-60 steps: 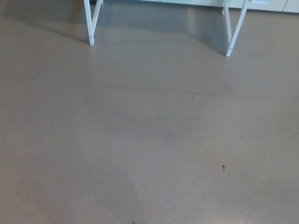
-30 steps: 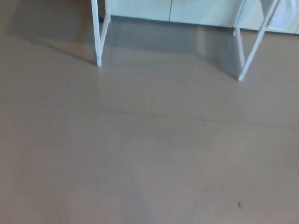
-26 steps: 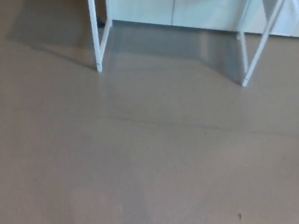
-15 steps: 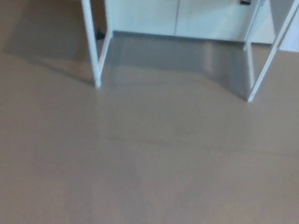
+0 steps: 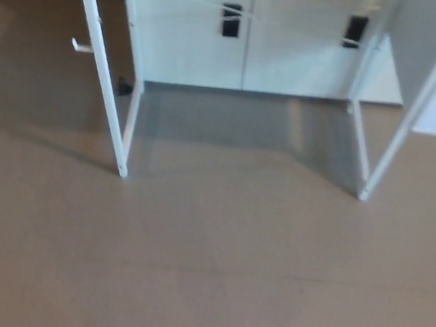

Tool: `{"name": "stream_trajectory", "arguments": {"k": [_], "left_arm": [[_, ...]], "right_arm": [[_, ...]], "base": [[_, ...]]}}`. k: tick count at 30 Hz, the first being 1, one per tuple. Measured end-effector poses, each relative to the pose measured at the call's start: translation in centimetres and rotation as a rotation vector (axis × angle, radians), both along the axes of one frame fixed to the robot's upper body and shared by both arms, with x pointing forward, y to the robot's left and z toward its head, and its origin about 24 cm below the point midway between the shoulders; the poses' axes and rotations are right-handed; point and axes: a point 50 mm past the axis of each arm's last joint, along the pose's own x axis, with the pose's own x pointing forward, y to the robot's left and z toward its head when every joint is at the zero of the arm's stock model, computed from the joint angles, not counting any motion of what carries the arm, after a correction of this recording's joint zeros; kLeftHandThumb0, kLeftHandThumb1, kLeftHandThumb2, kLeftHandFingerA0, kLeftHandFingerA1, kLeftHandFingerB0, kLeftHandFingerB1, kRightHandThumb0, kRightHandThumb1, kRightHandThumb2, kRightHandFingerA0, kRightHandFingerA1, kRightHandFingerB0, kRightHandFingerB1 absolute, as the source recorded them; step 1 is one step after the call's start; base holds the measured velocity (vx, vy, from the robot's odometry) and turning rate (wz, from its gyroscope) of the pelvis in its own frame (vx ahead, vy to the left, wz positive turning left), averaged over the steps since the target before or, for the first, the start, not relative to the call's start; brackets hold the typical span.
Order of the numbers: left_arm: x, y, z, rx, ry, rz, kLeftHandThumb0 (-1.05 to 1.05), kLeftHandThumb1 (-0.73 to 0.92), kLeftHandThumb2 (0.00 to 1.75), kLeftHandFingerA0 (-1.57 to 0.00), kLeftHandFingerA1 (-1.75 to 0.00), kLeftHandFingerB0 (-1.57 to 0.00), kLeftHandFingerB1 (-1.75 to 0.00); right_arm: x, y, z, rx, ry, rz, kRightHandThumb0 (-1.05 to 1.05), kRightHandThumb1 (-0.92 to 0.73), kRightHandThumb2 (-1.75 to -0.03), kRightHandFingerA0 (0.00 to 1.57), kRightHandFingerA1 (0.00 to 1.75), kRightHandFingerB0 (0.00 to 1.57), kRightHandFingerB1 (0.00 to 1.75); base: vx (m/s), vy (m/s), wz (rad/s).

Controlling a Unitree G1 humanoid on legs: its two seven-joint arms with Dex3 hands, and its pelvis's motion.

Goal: The robot walks towards a desk on which an air pump is kept in the middle. It lifts it up and holds it with its left hand and uses its right hand to compress it by pushing its handle inwards.

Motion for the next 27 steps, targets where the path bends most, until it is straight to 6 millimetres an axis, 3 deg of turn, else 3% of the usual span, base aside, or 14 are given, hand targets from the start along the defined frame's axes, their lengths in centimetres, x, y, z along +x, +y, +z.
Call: {"name": "stream_trajectory", "arguments": {"k": [1, 7, 9, 11, 12, 27], "left_arm": [[0.0, 0.1, 0.0, 0.003, -0.002, -0.001, -0.62, 0.87, 0.66, -0.2, -0.35, -0.21, -0.32], [-1.1, -0.4, -0.3, 0.012, 0.017, -0.015, -0.65, 0.9, 0.67, -0.21, -0.32, -0.21, -0.31], [-1.9, -0.4, 0.0, 0.031, 0.025, -0.054, -0.7, 0.88, 0.67, -0.29, -0.33, -0.27, -0.32], [-2.1, -0.4, 0.0, 0.037, 0.032, -0.061, -0.69, 0.87, 0.67, -0.26, -0.32, -0.25, -0.31], [-2.3, -0.4, -0.2, 0.038, 0.043, -0.061, -0.67, 0.87, 0.66, -0.28, -0.33, -0.26, -0.32], [-2.5, 0.1, 0.1, 0.061, 0.04, -0.069, -0.68, 0.86, 0.67, -0.3, -0.33, -0.31, -0.33]], "right_arm": [[0.0, 0.3, -0.2, 0.009, 0.006, 0.002, -0.73, -0.85, -0.65, 0.21, 0.34, 0.15, 0.29], [0.0, -0.2, 0.0, -0.011, 0.0, 0.016, -0.73, -0.85, -0.65, 0.21, 0.34, 0.15, 0.29], [-0.5, -0.3, -0.2, -0.014, 0.016, 0.015, -0.71, -0.85, -0.65, 0.21, 0.34, 0.15, 0.29], [-0.7, -0.3, -0.3, -0.015, 0.023, 0.014, -0.71, -0.86, -0.65, 0.21, 0.34, 0.15, 0.29], [-1.2, -0.3, -0.5, -0.017, 0.04, 0.014, -0.36, -0.52, -1.09, 0.0, 0.48, 0.0, 0.47], [-1.5, 0.1, -0.8, -0.037, 0.048, 0.04, -0.36, -0.54, -1.1, 0.0, 0.48, 0.0, 0.47]], "base": [[0.46, -0.126, 0.48], [0.41, -0.137, 0.17], [0.31, -0.07, -0.17], [0.33, -0.034, -0.2], [0.32, -0.024, -0.15], [0.25, 0.104, 0.04]]}}
